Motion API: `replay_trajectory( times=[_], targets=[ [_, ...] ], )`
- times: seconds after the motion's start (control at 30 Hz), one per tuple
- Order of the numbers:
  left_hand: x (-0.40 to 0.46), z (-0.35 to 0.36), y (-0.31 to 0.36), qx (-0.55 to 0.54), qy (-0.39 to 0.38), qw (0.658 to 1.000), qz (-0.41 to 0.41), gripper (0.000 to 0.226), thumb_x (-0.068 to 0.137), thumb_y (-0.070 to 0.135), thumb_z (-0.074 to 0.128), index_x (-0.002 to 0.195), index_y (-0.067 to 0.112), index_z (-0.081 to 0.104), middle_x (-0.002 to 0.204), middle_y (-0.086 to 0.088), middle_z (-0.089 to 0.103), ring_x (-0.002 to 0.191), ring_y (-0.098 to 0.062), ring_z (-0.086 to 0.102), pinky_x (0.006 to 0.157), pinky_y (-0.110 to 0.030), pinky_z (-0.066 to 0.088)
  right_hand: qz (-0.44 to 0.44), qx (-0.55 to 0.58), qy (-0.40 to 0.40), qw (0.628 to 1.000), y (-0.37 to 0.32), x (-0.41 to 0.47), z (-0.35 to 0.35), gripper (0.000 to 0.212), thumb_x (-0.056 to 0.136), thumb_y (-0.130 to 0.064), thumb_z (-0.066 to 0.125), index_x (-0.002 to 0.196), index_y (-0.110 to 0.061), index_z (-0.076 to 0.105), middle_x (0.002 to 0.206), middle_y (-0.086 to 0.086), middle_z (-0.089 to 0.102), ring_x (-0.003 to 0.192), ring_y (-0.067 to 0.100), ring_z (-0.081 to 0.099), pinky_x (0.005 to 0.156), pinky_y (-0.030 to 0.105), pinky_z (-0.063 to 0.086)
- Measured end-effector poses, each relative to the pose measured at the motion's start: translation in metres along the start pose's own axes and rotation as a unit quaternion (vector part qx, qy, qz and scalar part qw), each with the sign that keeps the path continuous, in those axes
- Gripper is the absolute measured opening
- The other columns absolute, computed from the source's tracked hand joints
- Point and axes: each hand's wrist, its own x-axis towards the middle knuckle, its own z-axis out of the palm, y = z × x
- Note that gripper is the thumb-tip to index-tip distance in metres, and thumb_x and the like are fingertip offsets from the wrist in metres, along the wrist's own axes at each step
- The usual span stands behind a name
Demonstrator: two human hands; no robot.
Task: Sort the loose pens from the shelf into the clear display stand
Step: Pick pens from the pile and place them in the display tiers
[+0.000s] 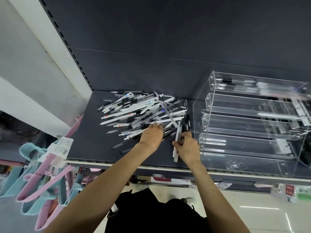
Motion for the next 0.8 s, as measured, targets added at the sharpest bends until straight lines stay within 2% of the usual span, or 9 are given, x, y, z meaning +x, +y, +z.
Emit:
replay_trajectory(
  times=[0.1, 0.2, 0.3, 0.37, 0.47, 0.53, 0.67, 0.73, 0.8],
  targets=[
    [-0.01, -0.008, 0.004, -0.059, -0.02, 0.998, -0.018, 0.028, 0.098, 0.009, 0.043, 0.124, 0.001, 0.044, 0.121, -0.018, 0.048, 0.108, -0.032, 0.052, 0.081, -0.036, 0.045, 0.008, 0.121, -0.016, 0.992, 0.001, -0.001, -0.003, 0.034, 0.083, -0.023, 0.071, 0.108, -0.006, 0.055, 0.083, 0.001, 0.067, 0.069, 0.02, 0.068, 0.067, 0.038, 0.058],
    [-0.03, -0.016, -0.006, -0.241, -0.04, 0.967, -0.077, 0.028, 0.103, 0.023, 0.031, 0.11, 0.005, 0.051, 0.105, -0.014, 0.058, 0.088, -0.028, 0.06, 0.072, -0.037, 0.042, 0.034, 0.304, -0.056, 0.95, -0.006, -0.009, -0.01, 0.032, 0.084, -0.016, 0.069, 0.11, -0.006, 0.053, 0.083, 0.009, 0.066, 0.058, 0.011, 0.064, 0.052, 0.022, 0.054],
    [-0.051, -0.017, -0.01, -0.52, -0.077, 0.838, -0.142, 0.027, 0.103, 0.024, 0.036, 0.094, 0.016, 0.06, 0.084, -0.002, 0.057, 0.062, -0.01, 0.049, 0.056, -0.022, 0.039, 0.03, 0.42, -0.099, 0.901, -0.017, -0.016, -0.014, 0.024, 0.086, -0.008, 0.065, 0.108, -0.006, 0.055, 0.073, 0.01, 0.063, 0.054, 0.005, 0.06, 0.049, 0.017, 0.049],
    [-0.063, -0.018, -0.006, -0.65, -0.071, 0.738, -0.164, 0.026, 0.102, 0.024, 0.041, 0.096, 0.017, 0.065, 0.076, 0.003, 0.054, 0.062, -0.006, 0.043, 0.051, -0.016, 0.033, 0.014, 0.438, -0.12, 0.891, -0.023, -0.018, -0.015, 0.022, 0.087, -0.007, 0.064, 0.108, -0.003, 0.058, 0.075, 0.008, 0.064, 0.056, 0.005, 0.061, 0.051, 0.017, 0.05],
    [-0.072, -0.019, 0.0, -0.728, -0.054, 0.662, -0.17, 0.022, 0.1, 0.025, 0.046, 0.098, 0.017, 0.067, 0.071, 0.006, 0.055, 0.065, -0.006, 0.045, 0.052, -0.017, 0.034, -0.008, 0.441, -0.145, 0.885, -0.032, -0.019, -0.016, 0.018, 0.087, -0.008, 0.063, 0.105, -0.004, 0.062, 0.079, 0.008, 0.066, 0.059, 0.005, 0.062, 0.054, 0.018, 0.052],
    [-0.074, -0.02, 0.002, -0.727, -0.046, 0.664, -0.169, 0.021, 0.099, 0.028, 0.047, 0.1, 0.021, 0.067, 0.075, 0.004, 0.056, 0.068, -0.006, 0.046, 0.055, -0.018, 0.037, -0.017, 0.439, -0.143, 0.887, -0.037, -0.02, -0.016, 0.012, 0.086, -0.008, 0.065, 0.098, -0.011, 0.063, 0.079, 0.007, 0.064, 0.059, 0.006, 0.061, 0.055, 0.018, 0.053],
    [-0.079, -0.021, 0.007, -0.682, -0.013, 0.71, -0.174, 0.021, 0.101, 0.033, 0.043, 0.103, 0.031, 0.064, 0.087, 0.012, 0.067, 0.076, -0.003, 0.06, 0.067, -0.014, 0.047, -0.032, 0.424, -0.136, 0.895, -0.042, -0.021, -0.016, 0.014, 0.083, -0.009, 0.068, 0.092, -0.016, 0.062, 0.083, 0.008, 0.064, 0.067, 0.016, 0.065, 0.058, 0.023, 0.056],
    [-0.081, -0.018, 0.011, -0.687, 0.004, 0.708, -0.164, 0.022, 0.101, 0.034, 0.04, 0.112, 0.033, 0.059, 0.102, 0.009, 0.069, 0.092, -0.006, 0.066, 0.079, -0.018, 0.053, -0.045, 0.402, -0.133, 0.905, -0.043, -0.022, -0.015, 0.015, 0.082, -0.011, 0.071, 0.091, -0.018, 0.062, 0.084, 0.008, 0.064, 0.074, 0.022, 0.068, 0.061, 0.03, 0.059],
    [-0.084, -0.017, 0.015, -0.699, 0.015, 0.696, -0.165, 0.026, 0.101, 0.034, 0.038, 0.12, 0.028, 0.055, 0.102, 0.0, 0.07, 0.088, -0.012, 0.07, 0.078, -0.026, 0.056, -0.067, 0.356, -0.124, 0.924, -0.043, -0.021, -0.014, 0.014, 0.08, -0.016, 0.074, 0.09, -0.02, 0.065, 0.082, 0.005, 0.064, 0.078, 0.021, 0.068, 0.067, 0.034, 0.059]
  ],
)
